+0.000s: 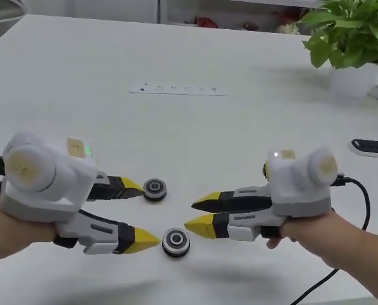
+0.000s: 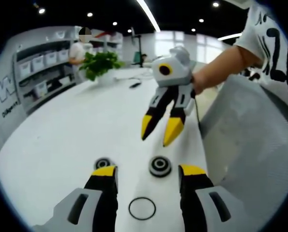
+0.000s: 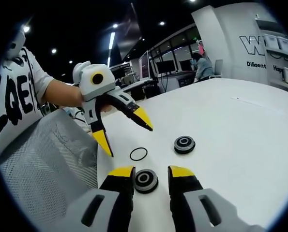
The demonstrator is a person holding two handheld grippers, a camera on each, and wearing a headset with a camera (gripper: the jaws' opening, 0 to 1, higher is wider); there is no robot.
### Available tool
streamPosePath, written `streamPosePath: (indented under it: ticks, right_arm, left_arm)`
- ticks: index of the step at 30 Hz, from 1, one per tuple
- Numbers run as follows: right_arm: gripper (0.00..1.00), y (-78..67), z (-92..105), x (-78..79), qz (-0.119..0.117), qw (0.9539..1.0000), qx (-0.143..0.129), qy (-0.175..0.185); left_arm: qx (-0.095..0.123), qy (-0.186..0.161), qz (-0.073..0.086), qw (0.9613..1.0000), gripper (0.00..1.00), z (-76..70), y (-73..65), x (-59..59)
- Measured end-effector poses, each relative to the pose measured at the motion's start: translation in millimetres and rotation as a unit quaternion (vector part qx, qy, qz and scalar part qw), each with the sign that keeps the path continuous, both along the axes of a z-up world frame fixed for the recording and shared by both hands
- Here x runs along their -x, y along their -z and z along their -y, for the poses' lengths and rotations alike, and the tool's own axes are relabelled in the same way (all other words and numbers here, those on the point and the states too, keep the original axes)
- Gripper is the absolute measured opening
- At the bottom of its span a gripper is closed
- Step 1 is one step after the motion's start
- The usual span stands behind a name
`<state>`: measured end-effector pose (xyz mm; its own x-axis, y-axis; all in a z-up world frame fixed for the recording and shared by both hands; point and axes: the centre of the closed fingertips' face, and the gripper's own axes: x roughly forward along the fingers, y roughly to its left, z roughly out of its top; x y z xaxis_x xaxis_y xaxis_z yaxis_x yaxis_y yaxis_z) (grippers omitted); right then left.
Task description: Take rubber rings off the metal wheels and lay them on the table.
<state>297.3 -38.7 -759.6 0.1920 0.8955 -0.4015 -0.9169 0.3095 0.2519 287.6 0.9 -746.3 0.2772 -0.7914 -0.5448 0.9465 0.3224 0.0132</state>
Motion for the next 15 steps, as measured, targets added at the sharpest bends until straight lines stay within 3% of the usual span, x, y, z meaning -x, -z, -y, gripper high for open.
streamPosePath:
  ticks: [15]
  right_arm:
    - [0.24,18.3,-0.7,12.6,0.010,0.9995,0.018,-0.024]
  left_arm:
    - [-0.009,0.022,-0.017,0.9996,0.47,14.6,16.2,5.4]
